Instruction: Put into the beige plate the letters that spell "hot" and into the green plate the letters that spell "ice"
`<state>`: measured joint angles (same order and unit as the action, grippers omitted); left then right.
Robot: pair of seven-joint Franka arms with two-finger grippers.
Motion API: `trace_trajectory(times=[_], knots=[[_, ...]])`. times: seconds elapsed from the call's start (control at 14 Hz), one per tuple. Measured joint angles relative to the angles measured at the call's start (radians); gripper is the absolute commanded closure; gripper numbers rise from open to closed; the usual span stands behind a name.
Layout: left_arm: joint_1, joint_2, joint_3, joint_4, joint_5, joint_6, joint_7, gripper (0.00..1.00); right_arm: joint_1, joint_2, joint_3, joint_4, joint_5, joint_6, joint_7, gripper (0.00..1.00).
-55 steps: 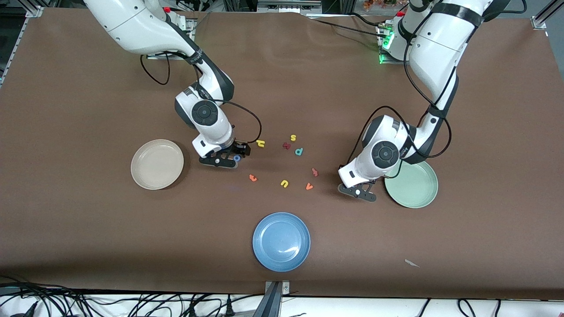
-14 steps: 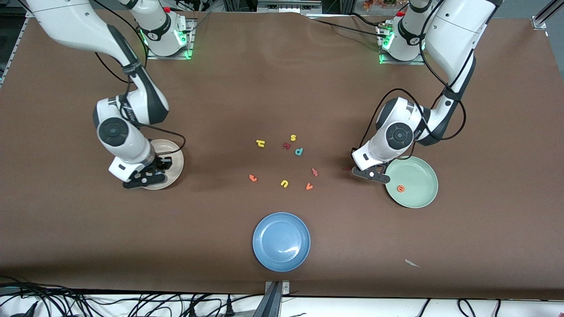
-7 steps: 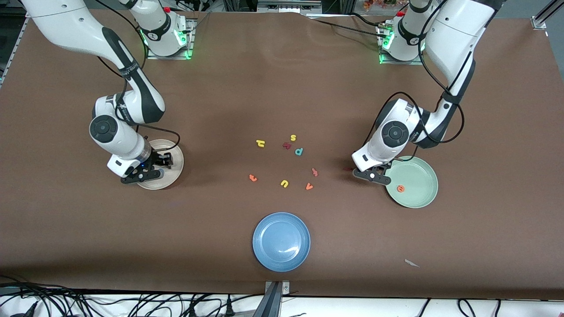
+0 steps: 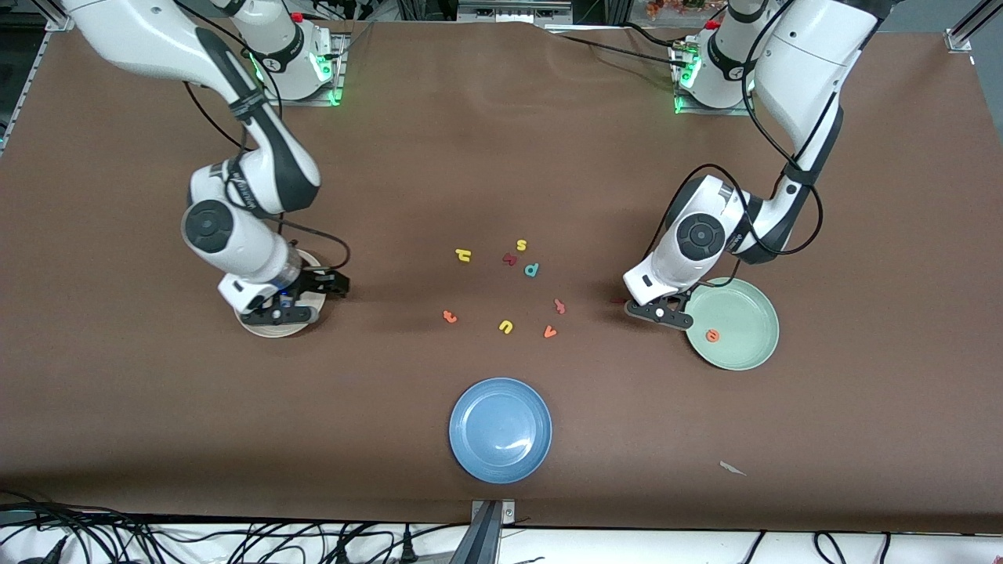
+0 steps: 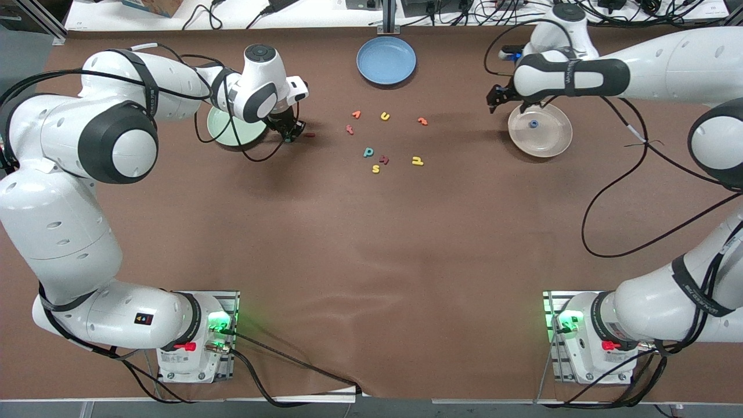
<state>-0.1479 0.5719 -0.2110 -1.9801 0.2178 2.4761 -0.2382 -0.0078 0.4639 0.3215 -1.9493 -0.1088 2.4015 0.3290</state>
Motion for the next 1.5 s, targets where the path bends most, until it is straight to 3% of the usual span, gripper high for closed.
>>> trace_trajectory(times=[0.14,0.36,0.64,0.71,0.79,1.07,1.5], knots=[[0.003,-0.009,0.001,0.023,0.0,-0.041,0.0,0.98,0.066,0.027,0.002,0.038,0.0,0.0,0.046,0.0],[0.007,-0.05,0.002,0.134,0.0,-0.255,0.001,0.94,0.147,0.09,0.003,0.117,-0.008,0.0,0.049,0.0],[0.055,-0.079,0.018,0.192,0.065,-0.363,0.034,0.82,0.216,0.184,0.003,0.203,-0.126,0.0,0.004,0.0],[0.08,-0.075,0.021,0.191,0.098,-0.363,0.041,0.58,0.232,0.205,0.003,0.22,-0.154,0.0,-0.011,0.0],[0.105,-0.07,0.022,0.191,0.122,-0.361,0.053,0.01,0.246,0.225,0.003,0.238,-0.172,0.0,-0.032,0.0],[0.133,-0.052,0.01,0.191,0.136,-0.356,0.075,0.0,0.302,0.298,0.003,0.316,-0.189,0.0,-0.136,0.0],[0.114,-0.053,-0.108,0.192,0.046,-0.357,-0.06,0.0,0.327,0.387,-0.002,0.426,-0.205,-0.002,-0.228,0.0]])
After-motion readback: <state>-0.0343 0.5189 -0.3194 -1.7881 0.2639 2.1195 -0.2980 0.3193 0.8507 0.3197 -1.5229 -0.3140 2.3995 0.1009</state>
